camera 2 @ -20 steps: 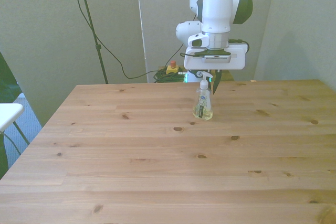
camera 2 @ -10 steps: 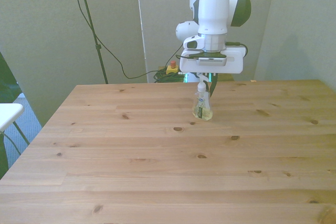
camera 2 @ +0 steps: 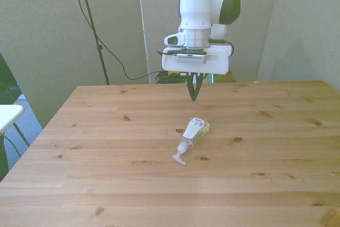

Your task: Knock down the sanitizer

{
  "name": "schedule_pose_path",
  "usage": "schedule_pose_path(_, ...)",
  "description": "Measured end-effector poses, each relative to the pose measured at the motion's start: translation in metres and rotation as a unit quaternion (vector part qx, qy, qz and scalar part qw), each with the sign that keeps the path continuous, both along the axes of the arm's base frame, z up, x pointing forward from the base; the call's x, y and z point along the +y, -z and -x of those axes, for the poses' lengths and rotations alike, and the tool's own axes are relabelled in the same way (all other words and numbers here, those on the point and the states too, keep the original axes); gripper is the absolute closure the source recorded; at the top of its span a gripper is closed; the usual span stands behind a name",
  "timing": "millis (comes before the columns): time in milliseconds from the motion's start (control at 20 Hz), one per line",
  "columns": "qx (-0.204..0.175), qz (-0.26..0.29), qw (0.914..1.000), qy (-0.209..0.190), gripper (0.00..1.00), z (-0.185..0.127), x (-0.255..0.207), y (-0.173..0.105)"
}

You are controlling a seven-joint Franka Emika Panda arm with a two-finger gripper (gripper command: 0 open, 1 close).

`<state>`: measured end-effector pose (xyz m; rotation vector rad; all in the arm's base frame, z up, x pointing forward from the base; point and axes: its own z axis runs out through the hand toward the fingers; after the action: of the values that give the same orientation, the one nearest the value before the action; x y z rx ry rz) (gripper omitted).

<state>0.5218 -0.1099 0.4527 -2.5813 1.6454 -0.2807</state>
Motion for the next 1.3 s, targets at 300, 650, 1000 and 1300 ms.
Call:
schedule_pose_path(300,-0.006,0.002,0.9999,0.013,1.00,-0.018,-0.016,-0.004)
schedule_pose_path(650,-0.005,0.002,0.9999,0.010,1.00,-0.022,-0.011,-0.004)
schedule_pose_path(1000,0.003,-0.002,1.0000,-0.007,1.00,-0.002,0.010,0.000)
schedule_pose_path(1300,0.008,-0.005,0.9997,-0.022,0.00,0.035,0.032,0.002)
